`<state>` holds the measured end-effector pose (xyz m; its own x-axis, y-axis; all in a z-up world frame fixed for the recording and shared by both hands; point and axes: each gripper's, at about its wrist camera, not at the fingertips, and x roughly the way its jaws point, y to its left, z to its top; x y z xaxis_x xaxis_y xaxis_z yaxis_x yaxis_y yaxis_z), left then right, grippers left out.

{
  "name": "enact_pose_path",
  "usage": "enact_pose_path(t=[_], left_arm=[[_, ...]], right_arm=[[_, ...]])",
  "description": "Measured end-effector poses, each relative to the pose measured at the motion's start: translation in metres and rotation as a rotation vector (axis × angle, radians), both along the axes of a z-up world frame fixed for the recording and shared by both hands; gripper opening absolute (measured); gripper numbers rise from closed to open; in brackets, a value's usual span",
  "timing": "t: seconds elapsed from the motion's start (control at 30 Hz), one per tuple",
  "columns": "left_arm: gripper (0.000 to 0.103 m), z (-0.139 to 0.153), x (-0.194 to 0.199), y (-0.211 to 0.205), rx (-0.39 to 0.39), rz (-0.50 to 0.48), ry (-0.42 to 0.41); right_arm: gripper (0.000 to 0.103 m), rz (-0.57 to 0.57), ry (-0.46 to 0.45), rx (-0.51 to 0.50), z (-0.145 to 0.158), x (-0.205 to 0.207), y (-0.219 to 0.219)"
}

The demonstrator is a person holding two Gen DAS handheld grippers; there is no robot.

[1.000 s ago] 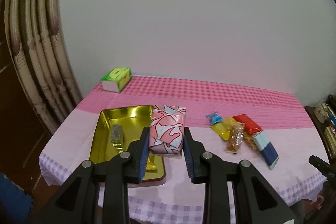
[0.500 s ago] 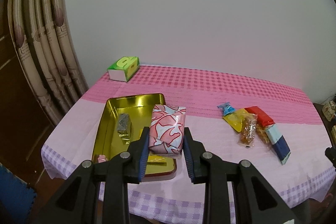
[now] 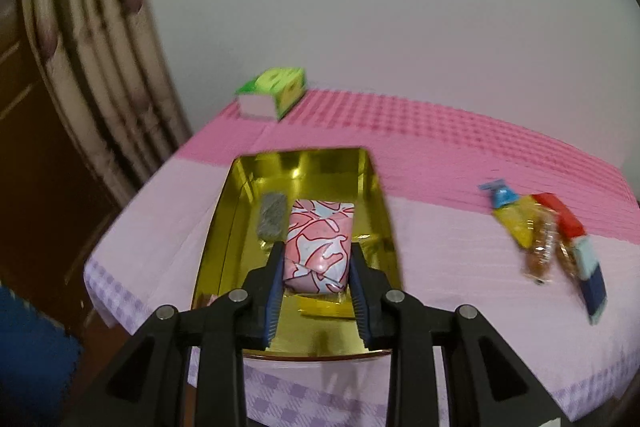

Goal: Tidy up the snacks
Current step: 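Carry the pink packet with the left gripper into the tin tray and release, then reach the right gripper to the blue-and-teal box and grasp it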

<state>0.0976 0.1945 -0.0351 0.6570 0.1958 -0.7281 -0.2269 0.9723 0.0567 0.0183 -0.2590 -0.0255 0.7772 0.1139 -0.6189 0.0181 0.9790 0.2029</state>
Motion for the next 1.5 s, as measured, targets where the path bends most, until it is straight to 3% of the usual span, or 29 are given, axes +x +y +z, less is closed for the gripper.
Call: enact_pose_path(t=[0.07,0.43,0.83,0.87,0.97,1.07,1.17,1.23,1.3,1.5], left_arm=[[0.03,-0.009,0.003,0.009,-0.027,0.022,0.023],[0.03,-0.045,0.012,0.008,0.01,0.027,0.101],[0.033,-0.065,0.017,0.022,-0.016,0.022,0.118],[0.034,-0.063,0.016,0.024,-0.034,0.016,0.106],[0.049,-0.052,0.008,0.029,-0.043,0.0,0.052],[0.051,-0.028,-0.009,0.035,-0.043,-0.015,-0.011],[0.053,0.001,-0.034,0.045,-0.097,-0.019,-0.098],[0.063,0.022,-0.057,0.048,-0.103,-0.019,-0.162],[0.066,0.035,-0.077,0.048,-0.103,-0.014,-0.216],[0.066,0.028,-0.095,0.026,-0.07,-0.099,-0.244]], right_arm=[[0.103,0.001,-0.001,-0.009,0.0,0.0,0.001],[0.103,0.011,0.021,-0.01,-0.007,0.0,0.001],[0.103,0.038,0.083,-0.046,-0.031,0.009,0.011],[0.103,0.041,0.09,-0.052,-0.033,0.009,0.012],[0.103,0.042,0.11,-0.071,-0.042,0.011,0.014],[0.103,0.043,0.132,-0.086,-0.05,0.014,0.015],[0.103,0.047,0.145,-0.112,-0.057,0.014,0.017],[0.103,0.053,0.15,-0.132,-0.062,0.015,0.021],[0.103,0.064,0.158,-0.158,-0.067,0.015,0.025],[0.103,0.119,0.203,-0.255,-0.082,0.017,0.048]])
